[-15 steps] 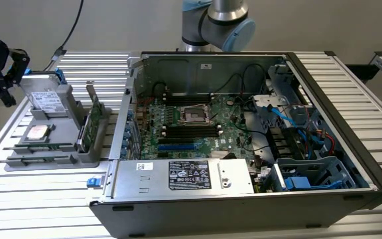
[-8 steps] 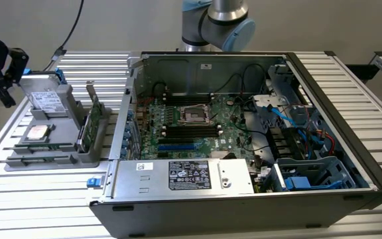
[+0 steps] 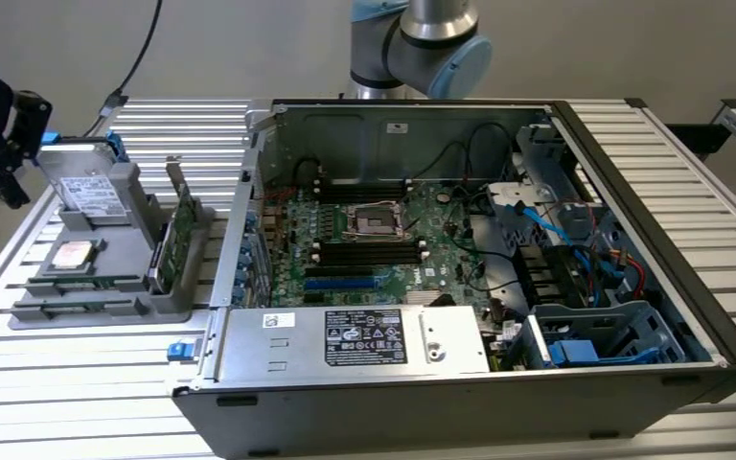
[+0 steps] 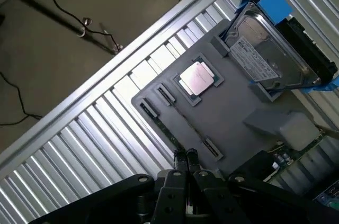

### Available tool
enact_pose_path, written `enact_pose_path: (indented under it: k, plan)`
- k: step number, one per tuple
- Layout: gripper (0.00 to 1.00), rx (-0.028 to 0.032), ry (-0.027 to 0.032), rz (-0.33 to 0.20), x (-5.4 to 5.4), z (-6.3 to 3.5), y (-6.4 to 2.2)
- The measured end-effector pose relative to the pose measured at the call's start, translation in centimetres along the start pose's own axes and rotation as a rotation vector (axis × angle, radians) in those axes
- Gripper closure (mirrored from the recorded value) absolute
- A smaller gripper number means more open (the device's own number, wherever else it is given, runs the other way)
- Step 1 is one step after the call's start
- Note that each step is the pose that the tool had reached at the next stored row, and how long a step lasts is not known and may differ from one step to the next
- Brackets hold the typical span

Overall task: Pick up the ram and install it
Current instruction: 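Pick up the ram and move it above insertion slot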

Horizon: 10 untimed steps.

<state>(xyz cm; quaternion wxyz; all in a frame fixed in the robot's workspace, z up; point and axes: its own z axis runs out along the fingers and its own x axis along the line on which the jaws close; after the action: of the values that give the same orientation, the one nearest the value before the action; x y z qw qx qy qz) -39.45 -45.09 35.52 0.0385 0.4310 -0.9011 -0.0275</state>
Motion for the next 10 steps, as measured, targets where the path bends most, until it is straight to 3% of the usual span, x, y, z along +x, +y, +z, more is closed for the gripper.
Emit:
enact_pose_path:
  k: [10]
  plan:
    - [0.9,0.0089,0.0148,-0.182,0.0,0.01,0.0]
